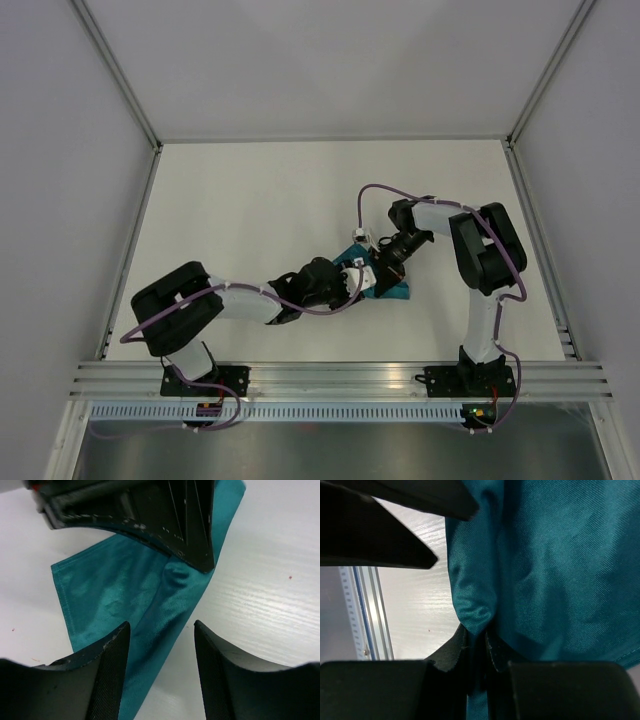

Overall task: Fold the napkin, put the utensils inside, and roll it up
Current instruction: Roll the napkin with the utensil

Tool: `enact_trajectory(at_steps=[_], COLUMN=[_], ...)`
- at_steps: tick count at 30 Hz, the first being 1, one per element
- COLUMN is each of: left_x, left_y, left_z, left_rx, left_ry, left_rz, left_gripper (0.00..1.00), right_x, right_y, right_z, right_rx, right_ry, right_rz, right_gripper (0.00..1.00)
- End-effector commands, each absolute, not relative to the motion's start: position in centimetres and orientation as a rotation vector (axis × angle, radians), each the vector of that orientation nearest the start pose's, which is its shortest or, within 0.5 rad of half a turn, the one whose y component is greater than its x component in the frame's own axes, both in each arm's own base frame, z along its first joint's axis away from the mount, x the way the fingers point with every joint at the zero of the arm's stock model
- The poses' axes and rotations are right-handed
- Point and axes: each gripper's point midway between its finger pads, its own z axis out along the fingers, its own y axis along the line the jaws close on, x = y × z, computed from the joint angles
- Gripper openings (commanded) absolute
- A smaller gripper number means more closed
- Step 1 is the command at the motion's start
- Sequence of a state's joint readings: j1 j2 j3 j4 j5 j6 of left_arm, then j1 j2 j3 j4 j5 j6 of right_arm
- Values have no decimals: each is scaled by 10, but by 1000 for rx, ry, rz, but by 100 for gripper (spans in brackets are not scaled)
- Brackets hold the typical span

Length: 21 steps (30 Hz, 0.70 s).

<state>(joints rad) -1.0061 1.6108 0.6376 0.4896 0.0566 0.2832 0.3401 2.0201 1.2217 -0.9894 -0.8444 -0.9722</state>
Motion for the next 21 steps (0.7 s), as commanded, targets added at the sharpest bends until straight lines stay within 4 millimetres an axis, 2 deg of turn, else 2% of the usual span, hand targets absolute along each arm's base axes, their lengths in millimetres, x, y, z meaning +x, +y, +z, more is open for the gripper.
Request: enact_trajectory(at_steps=[1, 12, 13, 18, 20, 21], left_x=[245, 234, 229, 215, 208, 208], left_y=[-370, -393, -392, -397, -394, -396], left_z=[68, 43, 35, 27, 16, 17], left_rx=[1362, 1533, 1554, 1589, 1627, 1633], left_ry=[1498, 1485, 1514, 1568, 1612, 1615], left_rz=[-372, -378, -401, -497, -517, -526], left_gripper=[60, 59, 57, 49, 40, 35], right_x=[223, 225, 226, 227, 228, 228], right_y=[174, 169, 169, 167, 167, 167], right_z=[-23, -31, -31, -31, -31, -31], right_rx=[-1736, -1718, -1716, -1713, -1710, -1709], right_ry=[2348, 2380, 2380, 2381, 2381, 2381], right_rz=[1183, 1181, 1180, 1174, 1176, 1178], right_gripper=[7, 7, 7, 7, 7, 8])
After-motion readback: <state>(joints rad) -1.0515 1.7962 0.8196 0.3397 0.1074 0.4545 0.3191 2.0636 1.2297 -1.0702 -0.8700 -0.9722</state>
